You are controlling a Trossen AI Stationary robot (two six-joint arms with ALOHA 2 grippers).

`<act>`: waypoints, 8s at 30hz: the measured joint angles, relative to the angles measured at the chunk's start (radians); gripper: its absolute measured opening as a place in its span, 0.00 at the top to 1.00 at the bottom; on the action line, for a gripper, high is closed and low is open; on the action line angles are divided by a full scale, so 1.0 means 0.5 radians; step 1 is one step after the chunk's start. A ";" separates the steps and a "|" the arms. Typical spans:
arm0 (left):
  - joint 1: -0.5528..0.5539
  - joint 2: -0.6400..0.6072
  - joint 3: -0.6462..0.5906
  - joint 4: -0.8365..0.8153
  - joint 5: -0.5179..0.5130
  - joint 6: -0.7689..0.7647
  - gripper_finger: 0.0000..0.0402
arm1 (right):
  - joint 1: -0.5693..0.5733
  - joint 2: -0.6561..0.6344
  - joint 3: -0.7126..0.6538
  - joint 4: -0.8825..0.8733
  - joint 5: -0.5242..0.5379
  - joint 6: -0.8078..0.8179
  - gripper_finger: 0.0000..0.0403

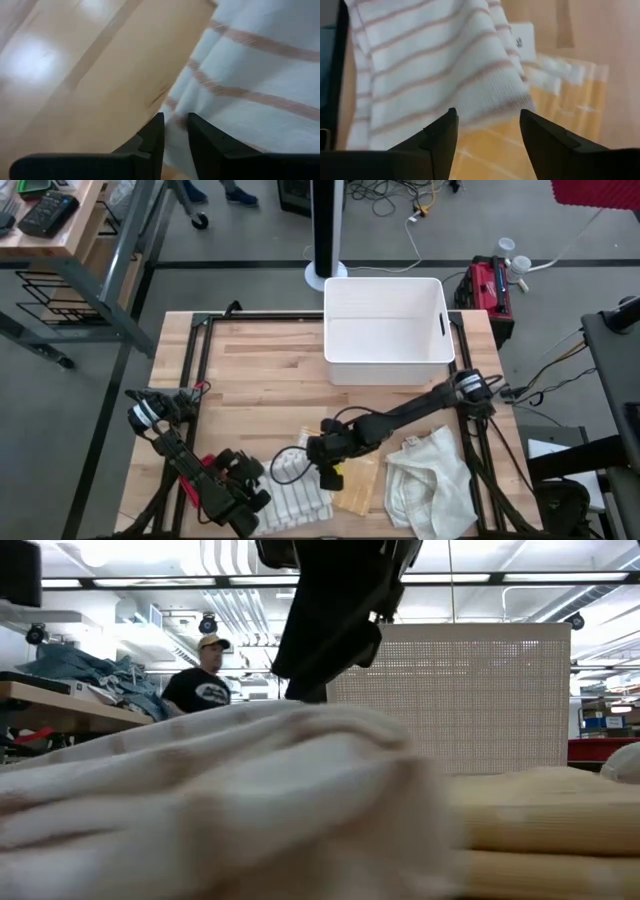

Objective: Fold towel
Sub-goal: Fold the brown patterned towel

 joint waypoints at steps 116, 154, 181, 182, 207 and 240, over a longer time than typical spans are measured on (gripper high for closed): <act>0.007 0.234 0.580 0.730 -0.174 0.672 0.73 | 0.474 0.134 -0.132 0.724 0.932 -0.815 1.00; 0.246 0.416 0.583 0.675 0.161 0.494 0.44 | 0.474 0.137 -0.132 0.688 0.862 -0.813 1.00; 0.069 0.389 1.069 0.032 0.154 0.410 1.00 | 0.631 0.088 -0.004 0.494 0.864 -0.706 0.91; 0.068 0.389 1.057 0.044 0.154 0.408 1.00 | 0.633 0.088 0.001 0.493 0.839 -0.712 0.88; 0.067 0.388 1.048 0.101 0.091 0.440 1.00 | 0.586 0.261 0.010 0.719 0.823 -0.695 0.40; -0.102 0.382 1.146 0.041 0.170 0.194 1.00 | 0.605 0.291 0.524 0.157 0.823 -0.776 1.00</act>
